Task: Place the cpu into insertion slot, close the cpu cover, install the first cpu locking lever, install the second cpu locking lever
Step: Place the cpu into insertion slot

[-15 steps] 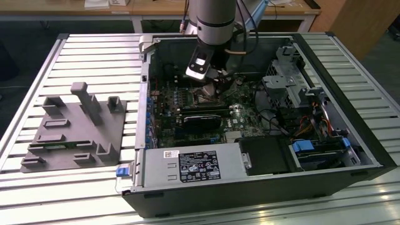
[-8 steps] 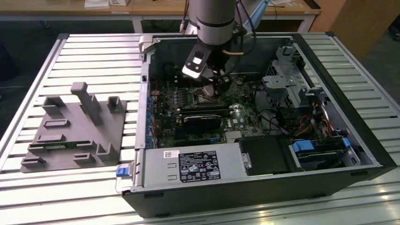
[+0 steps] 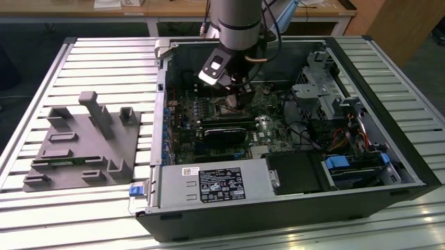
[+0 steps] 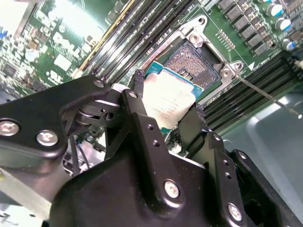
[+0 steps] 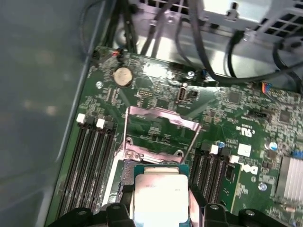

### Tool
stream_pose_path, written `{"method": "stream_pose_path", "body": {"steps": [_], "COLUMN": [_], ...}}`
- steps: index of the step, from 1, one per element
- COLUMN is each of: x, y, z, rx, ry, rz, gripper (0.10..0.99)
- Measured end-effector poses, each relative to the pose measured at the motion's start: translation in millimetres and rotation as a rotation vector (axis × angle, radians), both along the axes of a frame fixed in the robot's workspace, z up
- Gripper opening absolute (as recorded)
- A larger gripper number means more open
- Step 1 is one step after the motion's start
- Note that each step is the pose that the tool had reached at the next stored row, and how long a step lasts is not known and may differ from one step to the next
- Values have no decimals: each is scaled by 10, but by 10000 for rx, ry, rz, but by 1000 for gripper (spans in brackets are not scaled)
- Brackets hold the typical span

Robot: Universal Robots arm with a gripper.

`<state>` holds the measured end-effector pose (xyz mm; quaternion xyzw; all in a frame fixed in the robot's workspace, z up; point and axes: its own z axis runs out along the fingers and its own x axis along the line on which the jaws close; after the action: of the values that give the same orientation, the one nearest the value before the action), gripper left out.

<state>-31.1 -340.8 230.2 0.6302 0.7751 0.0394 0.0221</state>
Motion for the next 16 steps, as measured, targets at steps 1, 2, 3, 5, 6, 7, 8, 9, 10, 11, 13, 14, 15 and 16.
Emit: {"method": "stream_pose_path", "body": {"steps": [1, 2, 3, 5, 6, 7, 8, 9, 10, 11, 13, 14, 15, 16], "x": [-2, -3, -6, -14, -20, -28, -37, -47, -56, -63, -70, -73, -74, -76], "y": [0, 0, 0, 0, 0, 0, 0, 0, 0, 0, 3, 5, 8, 11], "z": [0, 0, -1, -1, -1, -1, -1, -2, -3, -4, -9, -11, -15, -18], "rx": [0, 0, 1, -1, -1, -1, -1, 1, 1, 1, 1, -1, 1, 2], "ry": [0, 0, 0, 0, 1, 1, 0, 0, 0, 0, 0, 0, -1, -1], "rz": [-136, -268, -399, -639, -735, -818, -893, -961, -1019, -1064, -1130, -1164, -1202, -1241], "gripper": [541, 541, 541, 541, 541, 541, 541, 541, 541, 541, 541, 541, 541, 541]}}
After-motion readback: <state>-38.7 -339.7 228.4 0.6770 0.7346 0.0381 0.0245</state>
